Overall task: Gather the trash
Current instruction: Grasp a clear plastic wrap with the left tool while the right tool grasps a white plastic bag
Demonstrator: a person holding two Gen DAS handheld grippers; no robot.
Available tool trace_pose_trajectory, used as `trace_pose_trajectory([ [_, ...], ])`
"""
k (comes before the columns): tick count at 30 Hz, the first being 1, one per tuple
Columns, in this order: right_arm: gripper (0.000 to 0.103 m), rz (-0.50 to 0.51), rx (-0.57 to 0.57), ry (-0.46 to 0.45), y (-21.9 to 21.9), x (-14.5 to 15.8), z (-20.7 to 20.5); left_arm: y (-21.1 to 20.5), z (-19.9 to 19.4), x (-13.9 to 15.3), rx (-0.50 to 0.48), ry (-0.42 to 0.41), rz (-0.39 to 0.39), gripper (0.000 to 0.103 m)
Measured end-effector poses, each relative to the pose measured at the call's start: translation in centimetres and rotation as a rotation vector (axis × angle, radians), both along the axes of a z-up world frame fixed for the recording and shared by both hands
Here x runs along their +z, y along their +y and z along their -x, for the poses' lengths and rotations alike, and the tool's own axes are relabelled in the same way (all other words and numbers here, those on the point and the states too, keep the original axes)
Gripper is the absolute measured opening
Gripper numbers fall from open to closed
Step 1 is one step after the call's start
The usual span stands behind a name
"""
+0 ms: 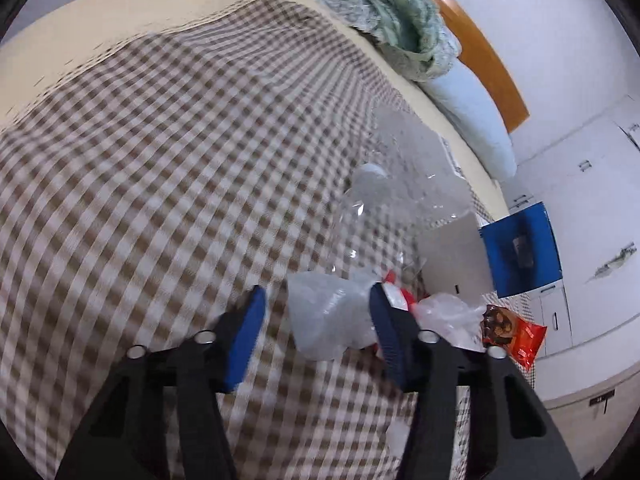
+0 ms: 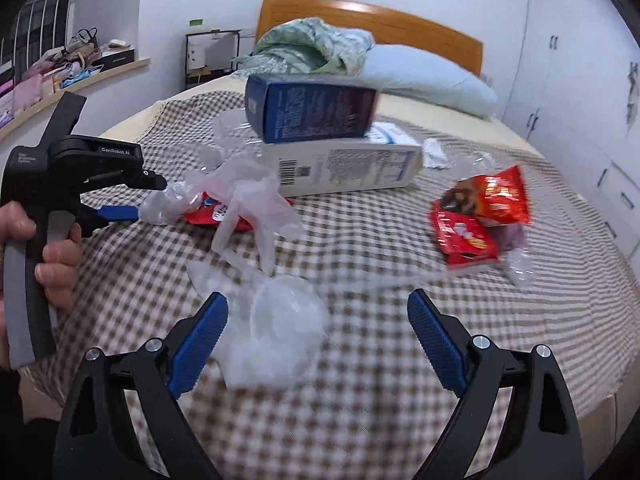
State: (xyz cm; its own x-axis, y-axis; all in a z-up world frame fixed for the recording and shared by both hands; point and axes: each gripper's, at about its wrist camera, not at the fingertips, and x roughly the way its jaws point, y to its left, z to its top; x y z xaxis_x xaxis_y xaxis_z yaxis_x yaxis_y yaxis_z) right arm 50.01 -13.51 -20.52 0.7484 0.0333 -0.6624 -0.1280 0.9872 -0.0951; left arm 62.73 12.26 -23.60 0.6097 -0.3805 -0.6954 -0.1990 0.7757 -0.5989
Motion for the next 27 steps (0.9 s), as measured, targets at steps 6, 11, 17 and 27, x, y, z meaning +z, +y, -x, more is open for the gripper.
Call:
trace_pose_trajectory([
  [6, 0.087, -0.002, 0.026, 0.004, 0.9, 0.1, -3.0, -0.7, -1.2, 0.1, -0.097, -0.026, 0.048, 0.005],
  [11, 0.087, -0.105, 0.066, 0.043, 1.2, 1.1, -6.5, 4.7, 1.5, 3.0, -0.004, -0.154, 0.153, 0.004],
  [17, 0.083, -0.134, 0.109, 0.113, 3.4, 1.0, -11.0, 6.0, 3.1, 3.6, -0.001, -0.191, 0.179, 0.003],
  [27, 0.005, -0.142, 0.139, 0.108, 2.2, 4.4, -10.7, 6.7, 3.3, 5.6, 0.011, -0.289, 0.267, 0.003],
])
